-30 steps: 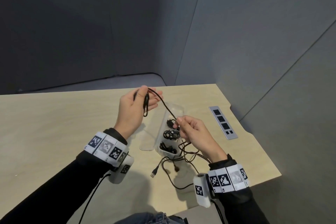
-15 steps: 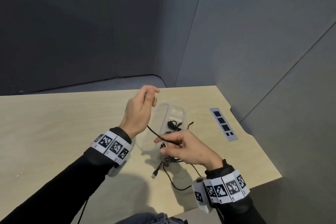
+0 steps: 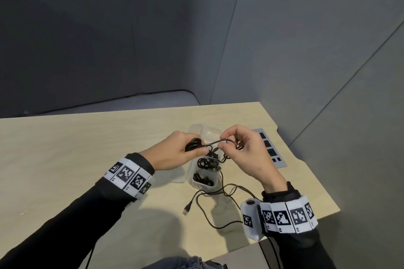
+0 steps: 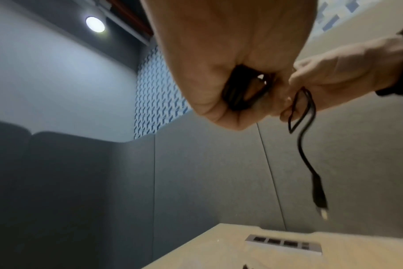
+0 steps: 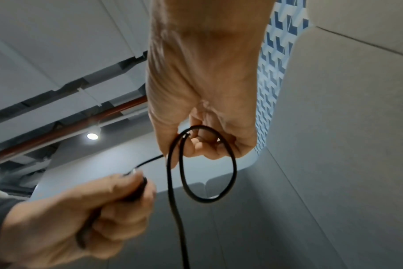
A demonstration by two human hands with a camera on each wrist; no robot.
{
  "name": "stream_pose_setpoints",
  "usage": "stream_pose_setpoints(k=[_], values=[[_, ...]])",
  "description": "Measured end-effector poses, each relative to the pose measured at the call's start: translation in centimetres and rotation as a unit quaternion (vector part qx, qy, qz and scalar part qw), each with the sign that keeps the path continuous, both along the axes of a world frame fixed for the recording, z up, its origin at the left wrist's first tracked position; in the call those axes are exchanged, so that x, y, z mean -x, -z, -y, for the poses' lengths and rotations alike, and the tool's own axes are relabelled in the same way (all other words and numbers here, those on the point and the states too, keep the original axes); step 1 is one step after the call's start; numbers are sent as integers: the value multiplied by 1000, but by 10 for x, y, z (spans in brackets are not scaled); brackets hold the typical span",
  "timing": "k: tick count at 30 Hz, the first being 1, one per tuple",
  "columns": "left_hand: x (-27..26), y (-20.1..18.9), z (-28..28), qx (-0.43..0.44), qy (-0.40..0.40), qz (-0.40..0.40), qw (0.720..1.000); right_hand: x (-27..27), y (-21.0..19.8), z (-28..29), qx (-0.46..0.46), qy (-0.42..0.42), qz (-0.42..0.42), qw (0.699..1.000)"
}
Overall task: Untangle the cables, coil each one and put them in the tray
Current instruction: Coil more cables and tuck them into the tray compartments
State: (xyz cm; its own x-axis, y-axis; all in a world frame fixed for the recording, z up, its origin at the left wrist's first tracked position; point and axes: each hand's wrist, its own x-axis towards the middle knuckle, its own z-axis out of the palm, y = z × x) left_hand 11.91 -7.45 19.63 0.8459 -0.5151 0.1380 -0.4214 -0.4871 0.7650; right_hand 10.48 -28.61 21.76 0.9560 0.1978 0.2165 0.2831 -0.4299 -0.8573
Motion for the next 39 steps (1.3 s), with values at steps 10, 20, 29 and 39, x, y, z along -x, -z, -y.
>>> stream_pose_setpoints(k=[10,20,29,39], values=[[2,-27,9,463,-158,-146,860,-4,43,2,31,-27,-32,999],[-14,-32,-10,513,-324,-56,793,17,41,-15,-27,-101,-163,981],[-14,16,-21,22,-195,154,968,22,-12,-13,29,-140,-26,989],[3,16,0,120,-45,93,987,-3,-6,0,8,-11,94,996]])
